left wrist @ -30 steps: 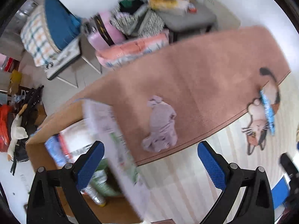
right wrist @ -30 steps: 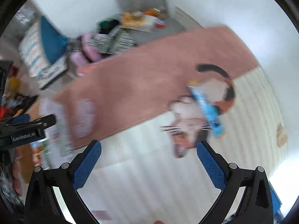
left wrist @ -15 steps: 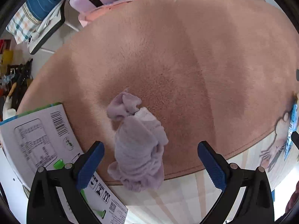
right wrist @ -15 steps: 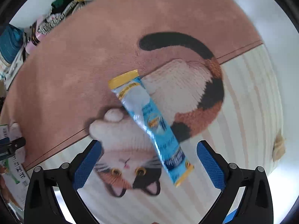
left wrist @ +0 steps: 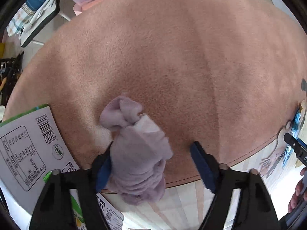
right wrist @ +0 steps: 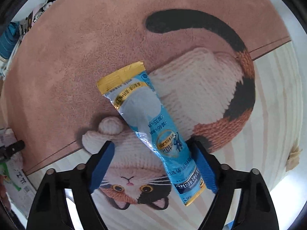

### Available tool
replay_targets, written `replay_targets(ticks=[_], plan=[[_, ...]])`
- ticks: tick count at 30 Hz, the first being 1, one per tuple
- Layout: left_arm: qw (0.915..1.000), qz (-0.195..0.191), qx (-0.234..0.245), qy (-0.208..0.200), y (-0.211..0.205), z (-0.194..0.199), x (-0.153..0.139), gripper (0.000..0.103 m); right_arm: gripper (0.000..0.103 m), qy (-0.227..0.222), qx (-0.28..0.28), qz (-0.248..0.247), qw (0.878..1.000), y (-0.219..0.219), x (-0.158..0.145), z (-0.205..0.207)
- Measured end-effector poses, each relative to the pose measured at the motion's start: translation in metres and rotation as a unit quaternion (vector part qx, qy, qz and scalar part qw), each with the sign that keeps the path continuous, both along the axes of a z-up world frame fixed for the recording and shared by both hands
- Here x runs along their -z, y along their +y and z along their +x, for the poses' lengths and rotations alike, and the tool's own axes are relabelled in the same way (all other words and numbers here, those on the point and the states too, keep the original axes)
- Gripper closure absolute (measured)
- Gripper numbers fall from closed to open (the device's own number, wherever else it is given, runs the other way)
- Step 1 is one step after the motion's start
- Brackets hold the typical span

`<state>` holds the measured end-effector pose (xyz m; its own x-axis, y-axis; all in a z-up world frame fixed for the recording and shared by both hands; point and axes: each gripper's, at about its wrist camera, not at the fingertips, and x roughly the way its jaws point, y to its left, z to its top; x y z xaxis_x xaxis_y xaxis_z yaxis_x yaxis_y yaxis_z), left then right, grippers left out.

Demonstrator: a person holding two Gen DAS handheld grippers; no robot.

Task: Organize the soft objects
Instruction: 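Grasp the lavender sock bundle with the left tool while the right tool grasps the blue tube snack, then place the sock bundle and blue tube into the box and release them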

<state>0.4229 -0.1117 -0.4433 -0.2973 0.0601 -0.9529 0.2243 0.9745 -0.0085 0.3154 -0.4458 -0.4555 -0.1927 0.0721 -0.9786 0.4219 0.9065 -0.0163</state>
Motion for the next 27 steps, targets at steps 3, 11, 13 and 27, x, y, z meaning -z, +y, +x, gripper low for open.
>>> replay_targets(ticks=[3,11,13,27], plan=[[1.0,-0.006,0.005,-0.003,-0.007,-0.004,-0.007,0.063,0.053,-0.006,0.002,-0.004,1.0,-0.001,-0.005,-0.002],[0.9987,-0.043,-0.026,-0.009,0.001,-0.027,-0.022,0.066,0.088,-0.018,0.006,0.009,1.0,0.017,-0.019,-0.009],[0.9976,-0.06,-0.029,-0.019,0.001,-0.035,-0.037,0.066,0.088,-0.029,0.006,0.022,0.999,0.028,-0.028,-0.015],[0.9706,-0.178,-0.1,-0.126,0.107,-0.076,-0.19,0.066,0.089,-0.154,-0.121,0.135,0.971,0.248,-0.168,-0.028]])
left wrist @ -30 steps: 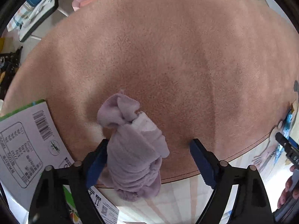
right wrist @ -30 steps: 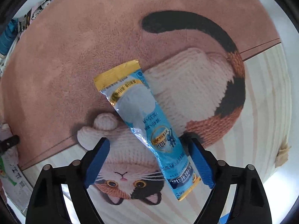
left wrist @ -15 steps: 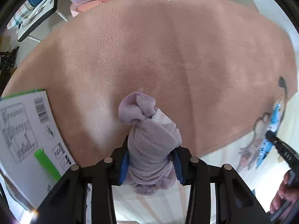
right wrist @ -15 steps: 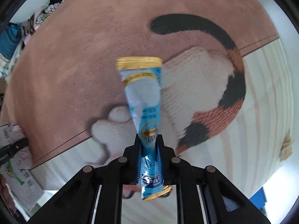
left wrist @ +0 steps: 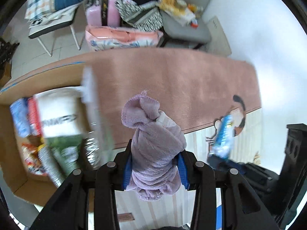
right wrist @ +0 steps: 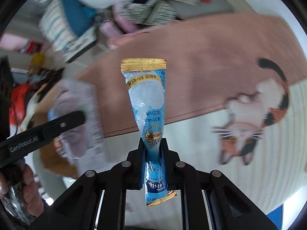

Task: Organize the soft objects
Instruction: 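Place the sock bundle and blue tube into the box and release them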

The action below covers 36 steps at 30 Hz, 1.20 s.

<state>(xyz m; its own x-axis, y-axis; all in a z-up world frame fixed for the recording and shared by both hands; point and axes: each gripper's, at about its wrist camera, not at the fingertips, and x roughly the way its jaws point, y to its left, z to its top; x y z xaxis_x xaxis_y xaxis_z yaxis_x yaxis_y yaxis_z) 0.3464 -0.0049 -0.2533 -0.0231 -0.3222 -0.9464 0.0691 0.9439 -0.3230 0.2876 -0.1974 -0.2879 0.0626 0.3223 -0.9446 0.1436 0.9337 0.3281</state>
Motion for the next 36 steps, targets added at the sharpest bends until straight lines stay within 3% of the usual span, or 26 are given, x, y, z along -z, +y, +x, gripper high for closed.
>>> replay_targets(ticks=[3,6,12,18,24,26,29,31,32,33,34,36], plan=[[0.9995,0.001,-0.024,-0.021,0.057,-0.013,-0.028,0.066,0.089,-0.016,-0.029,0.012,0.999,0.064,-0.016,-0.002],[0.9978,0.025,-0.049,-0.036,0.117,-0.018,-0.042,0.066,0.089,-0.025,-0.055,0.01,0.998,0.125,-0.03,0.0],[0.9912,0.081,-0.102,-0.021,0.219,-0.029,-0.019,0.066,0.089,-0.021,-0.067,-0.019,0.997,0.217,-0.028,0.014],[0.9845,0.113,-0.13,0.034,0.287,-0.023,0.039,0.066,0.089,-0.008,-0.067,-0.071,0.995,0.256,-0.002,0.024],[0.9823,0.126,-0.121,0.068,0.303,-0.012,0.077,0.066,0.088,0.015,-0.073,-0.107,0.991,0.262,0.038,0.038],[0.9818,0.127,-0.11,0.087,0.299,-0.005,0.093,0.063,0.088,0.023,-0.076,-0.119,0.99,0.264,0.045,0.042],[0.981,0.104,-0.132,0.098,0.303,-0.006,0.102,0.054,0.086,0.041,-0.077,-0.121,0.989,0.264,0.057,0.047],[0.9817,0.106,-0.132,0.089,0.304,-0.006,0.101,0.047,0.081,0.046,-0.082,-0.131,0.987,0.266,0.06,0.049],[0.9821,0.112,-0.127,0.084,0.303,-0.005,0.1,0.044,0.068,0.045,-0.085,-0.137,0.986,0.267,0.059,0.049],[0.9826,0.114,-0.123,0.079,0.301,-0.005,0.098,0.044,0.047,0.042,-0.088,-0.139,0.985,0.267,0.058,0.049],[0.983,0.117,-0.119,0.076,0.299,-0.006,0.096,0.044,0.039,0.039,-0.09,-0.139,0.985,0.268,0.057,0.049],[0.9833,0.12,-0.115,0.074,0.296,-0.006,0.095,0.044,0.034,0.037,-0.09,-0.14,0.985,0.269,0.055,0.049]])
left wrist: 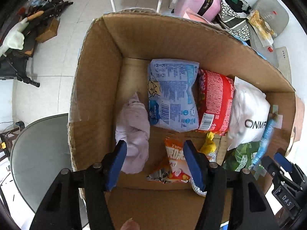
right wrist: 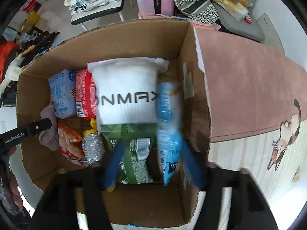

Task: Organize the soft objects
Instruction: 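Place the sock bundle and blue tube into the box and release them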

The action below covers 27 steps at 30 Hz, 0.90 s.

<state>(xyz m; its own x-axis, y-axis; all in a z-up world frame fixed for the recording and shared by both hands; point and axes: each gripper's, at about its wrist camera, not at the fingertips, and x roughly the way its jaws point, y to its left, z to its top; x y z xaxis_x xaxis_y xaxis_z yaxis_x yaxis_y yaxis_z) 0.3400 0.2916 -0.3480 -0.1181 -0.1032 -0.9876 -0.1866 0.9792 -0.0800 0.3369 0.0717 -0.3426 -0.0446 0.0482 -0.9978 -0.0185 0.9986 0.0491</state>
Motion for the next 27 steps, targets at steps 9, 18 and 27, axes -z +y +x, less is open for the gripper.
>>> replay_targets(ticks=[9,18,27], plan=[[0.9992,0.01,0.013,-0.036,-0.011,-0.023,-0.025,0.044,0.031,0.001,0.004,0.007,1.0,0.001,-0.011,-0.011],[0.9965,0.032,0.021,-0.074,-0.018,-0.053,-0.047,0.003,0.009,-0.017,-0.017,0.001,1.0,0.011,-0.022,-0.037],[0.9915,0.059,0.02,-0.114,-0.031,-0.075,-0.073,0.003,0.0,-0.045,-0.024,-0.018,0.999,0.012,-0.046,-0.053]])
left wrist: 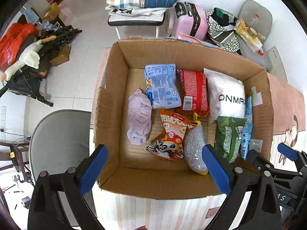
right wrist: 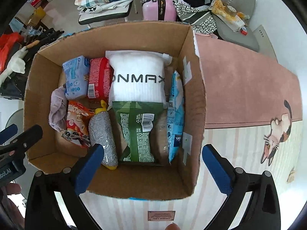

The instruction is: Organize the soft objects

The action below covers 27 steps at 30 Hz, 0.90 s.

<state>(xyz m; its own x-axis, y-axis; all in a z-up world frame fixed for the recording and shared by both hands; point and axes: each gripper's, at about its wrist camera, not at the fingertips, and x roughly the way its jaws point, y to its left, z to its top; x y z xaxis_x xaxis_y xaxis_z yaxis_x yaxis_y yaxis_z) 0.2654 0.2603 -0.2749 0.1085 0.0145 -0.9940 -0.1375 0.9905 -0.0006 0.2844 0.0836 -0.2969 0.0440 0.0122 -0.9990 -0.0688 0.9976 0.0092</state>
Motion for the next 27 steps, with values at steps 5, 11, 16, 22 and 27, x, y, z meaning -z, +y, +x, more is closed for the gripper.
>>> replay_targets(ticks=[5,11,16,22,27], plan=[[0.9997,0.001,-0.003,-0.025,-0.007,-0.016,-0.024,0.003,0.0,-0.022,0.002,0.005,1.0,-0.008,-0.026,-0.014],[0.9974,-0.001,0.001,-0.073,-0.021,-0.049,-0.073,0.003,0.0,-0.062,-0.002,0.014,0.998,-0.019,-0.073,-0.05],[0.9933,0.002,0.002,-0.115,-0.033,-0.086,-0.119,0.003,0.0,-0.106,-0.006,0.026,0.994,-0.028,-0.125,-0.089],[0.9866,0.013,0.002,-0.162,-0.043,-0.126,-0.172,0.003,0.0,-0.156,-0.015,0.034,0.987,-0.035,-0.18,-0.133],[0.9808,0.018,0.011,-0.194,-0.054,-0.155,-0.209,0.003,0.0,-0.184,-0.025,0.044,0.982,-0.043,-0.221,-0.172]])
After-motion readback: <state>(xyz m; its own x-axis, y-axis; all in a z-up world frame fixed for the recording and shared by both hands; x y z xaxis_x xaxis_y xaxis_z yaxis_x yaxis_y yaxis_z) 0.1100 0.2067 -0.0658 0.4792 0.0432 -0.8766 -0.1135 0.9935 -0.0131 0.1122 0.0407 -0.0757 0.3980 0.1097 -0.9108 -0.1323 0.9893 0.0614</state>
